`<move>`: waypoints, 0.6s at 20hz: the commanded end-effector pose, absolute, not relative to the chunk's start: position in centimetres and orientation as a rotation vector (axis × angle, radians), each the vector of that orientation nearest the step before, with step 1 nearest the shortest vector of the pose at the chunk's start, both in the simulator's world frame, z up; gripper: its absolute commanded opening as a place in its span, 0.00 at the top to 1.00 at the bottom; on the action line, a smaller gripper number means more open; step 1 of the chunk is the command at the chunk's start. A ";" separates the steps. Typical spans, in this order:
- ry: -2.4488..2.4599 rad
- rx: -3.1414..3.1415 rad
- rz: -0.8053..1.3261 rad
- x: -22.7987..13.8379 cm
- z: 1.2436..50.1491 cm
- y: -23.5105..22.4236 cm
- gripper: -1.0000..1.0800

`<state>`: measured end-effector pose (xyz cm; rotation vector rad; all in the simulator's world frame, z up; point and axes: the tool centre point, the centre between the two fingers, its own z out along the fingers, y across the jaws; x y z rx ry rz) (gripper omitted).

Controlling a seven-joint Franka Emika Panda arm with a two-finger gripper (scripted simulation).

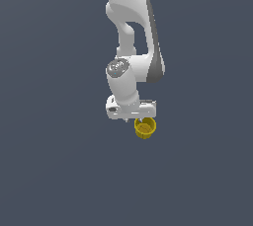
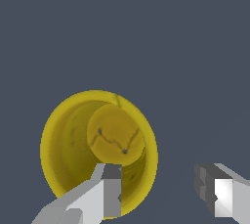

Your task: Pick up the object and move it to a goal position.

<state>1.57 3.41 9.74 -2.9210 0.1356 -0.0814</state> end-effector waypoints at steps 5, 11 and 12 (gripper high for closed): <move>0.141 -2.915 -0.082 1.6 9.4 3.5 0.38; 0.143 -2.913 -0.083 1.7 7.4 4.0 0.38; 0.144 -2.913 -0.084 1.7 7.1 4.1 0.38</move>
